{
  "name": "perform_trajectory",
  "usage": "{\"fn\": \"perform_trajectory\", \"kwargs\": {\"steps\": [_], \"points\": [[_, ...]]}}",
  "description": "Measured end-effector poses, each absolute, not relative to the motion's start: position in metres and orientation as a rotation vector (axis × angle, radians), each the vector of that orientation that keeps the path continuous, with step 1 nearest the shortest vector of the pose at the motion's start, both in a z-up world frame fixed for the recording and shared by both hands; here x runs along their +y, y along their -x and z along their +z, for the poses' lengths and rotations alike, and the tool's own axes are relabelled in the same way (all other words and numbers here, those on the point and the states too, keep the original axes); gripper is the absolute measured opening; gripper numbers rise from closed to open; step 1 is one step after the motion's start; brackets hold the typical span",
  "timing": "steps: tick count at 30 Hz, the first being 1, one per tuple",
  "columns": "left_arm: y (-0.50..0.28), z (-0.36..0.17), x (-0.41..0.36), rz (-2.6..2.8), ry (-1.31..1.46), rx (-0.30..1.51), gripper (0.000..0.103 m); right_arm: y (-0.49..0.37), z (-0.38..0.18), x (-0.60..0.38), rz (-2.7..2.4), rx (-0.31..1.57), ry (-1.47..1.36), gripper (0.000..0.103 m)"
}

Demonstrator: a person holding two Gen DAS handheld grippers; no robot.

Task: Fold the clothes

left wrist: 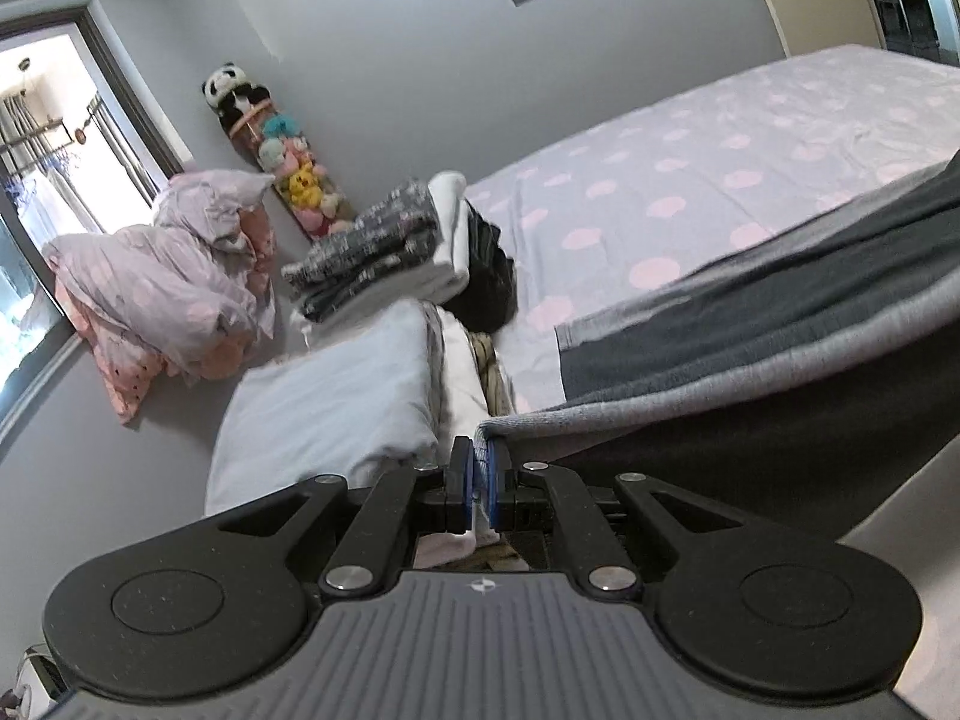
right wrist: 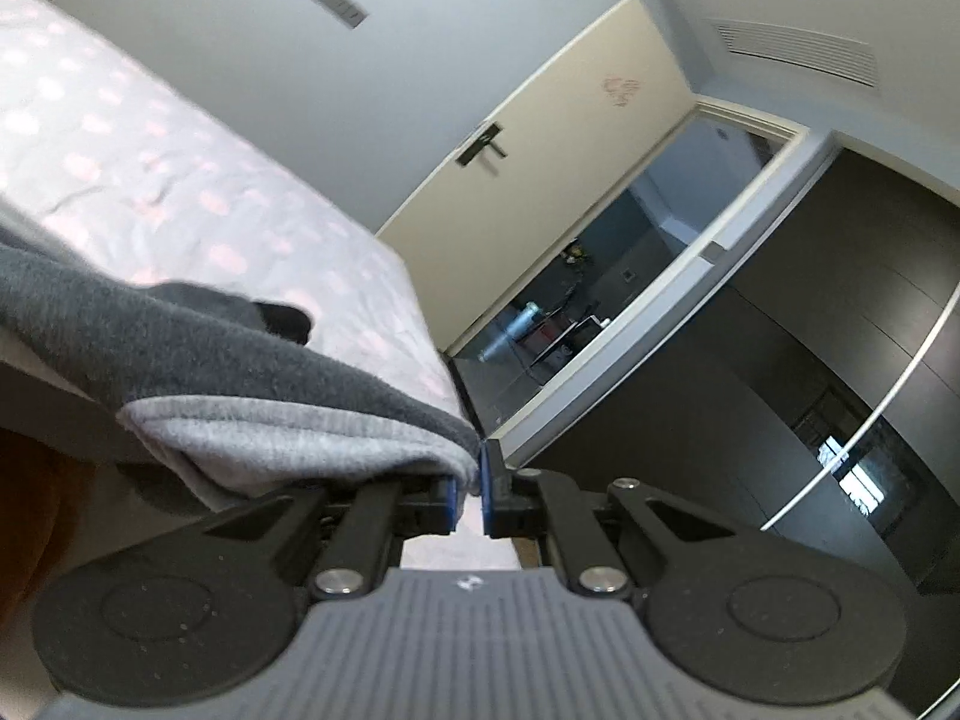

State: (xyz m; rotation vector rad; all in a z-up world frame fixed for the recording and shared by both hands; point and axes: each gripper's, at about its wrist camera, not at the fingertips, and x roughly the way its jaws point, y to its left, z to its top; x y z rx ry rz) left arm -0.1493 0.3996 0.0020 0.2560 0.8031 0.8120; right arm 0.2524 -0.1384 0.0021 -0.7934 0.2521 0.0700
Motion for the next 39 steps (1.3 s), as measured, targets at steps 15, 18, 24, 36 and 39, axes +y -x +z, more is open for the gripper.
{"fn": "perform_trajectory", "kwargs": {"steps": [15, 18, 24, 36, 39], "points": [[0.059, -0.016, 0.466, 0.854, -0.288, 0.911, 0.005, -0.304, 0.0, -0.071, 0.039, 0.298, 0.805, 0.008], [0.029, -0.026, 0.491, 0.846, -0.294, 0.967, 0.005, -0.334, 0.002, -0.048, 0.041, 0.314, 0.806, 0.008], [-0.035, -0.07, 0.549, 0.831, -0.31, 1.093, 0.005, -0.403, -0.02, 0.012, 0.059, 0.364, 0.837, 0.008], [-0.115, -0.155, 0.617, 0.808, -0.248, 1.209, 0.011, -0.493, -0.097, 0.099, 0.025, 0.486, 1.003, 0.008], [-0.12, -0.17, 0.626, 0.853, -0.269, 1.242, 0.018, -0.501, -0.106, 0.102, 0.02, 0.518, 1.007, 0.012]]}}
